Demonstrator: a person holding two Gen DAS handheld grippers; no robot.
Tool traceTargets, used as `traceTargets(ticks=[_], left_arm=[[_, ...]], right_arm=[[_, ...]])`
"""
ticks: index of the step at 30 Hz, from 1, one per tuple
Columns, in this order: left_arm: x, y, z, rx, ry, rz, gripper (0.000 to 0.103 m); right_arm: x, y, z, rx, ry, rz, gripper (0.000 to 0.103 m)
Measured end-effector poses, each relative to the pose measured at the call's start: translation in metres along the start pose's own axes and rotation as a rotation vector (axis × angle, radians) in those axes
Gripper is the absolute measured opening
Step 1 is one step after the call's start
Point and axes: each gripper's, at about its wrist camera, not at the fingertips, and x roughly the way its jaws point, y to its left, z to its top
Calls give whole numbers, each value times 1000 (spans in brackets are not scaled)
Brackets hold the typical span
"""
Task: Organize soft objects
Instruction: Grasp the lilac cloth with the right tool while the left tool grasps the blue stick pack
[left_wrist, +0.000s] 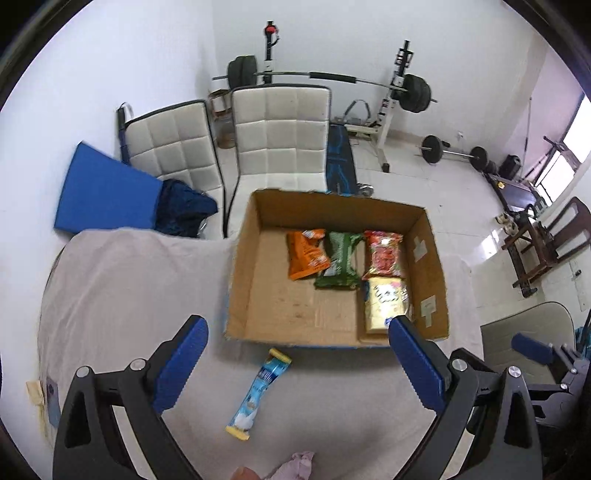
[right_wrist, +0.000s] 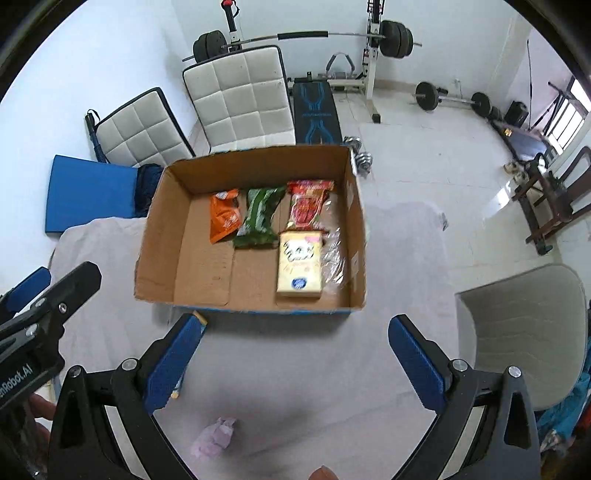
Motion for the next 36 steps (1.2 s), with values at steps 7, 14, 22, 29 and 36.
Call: traceTargets(ticks=[7, 14, 22, 29, 36], left_arm=[[19, 55, -83, -77, 130, 149, 100], [65, 115, -178, -179, 362, 257, 100], [84, 136, -192, -200, 408, 274, 100], [123, 108, -155, -101, 411, 137, 100], [201, 70, -124, -27, 499, 28, 100]], right_arm=[[75, 29, -88, 68, 315, 168, 103], [183, 85, -203, 104, 704, 246, 103], [234, 117, -240, 119, 780, 180, 53], [212, 96, -209, 18, 685, 131, 41], [197, 31, -166, -21, 582, 0, 41]])
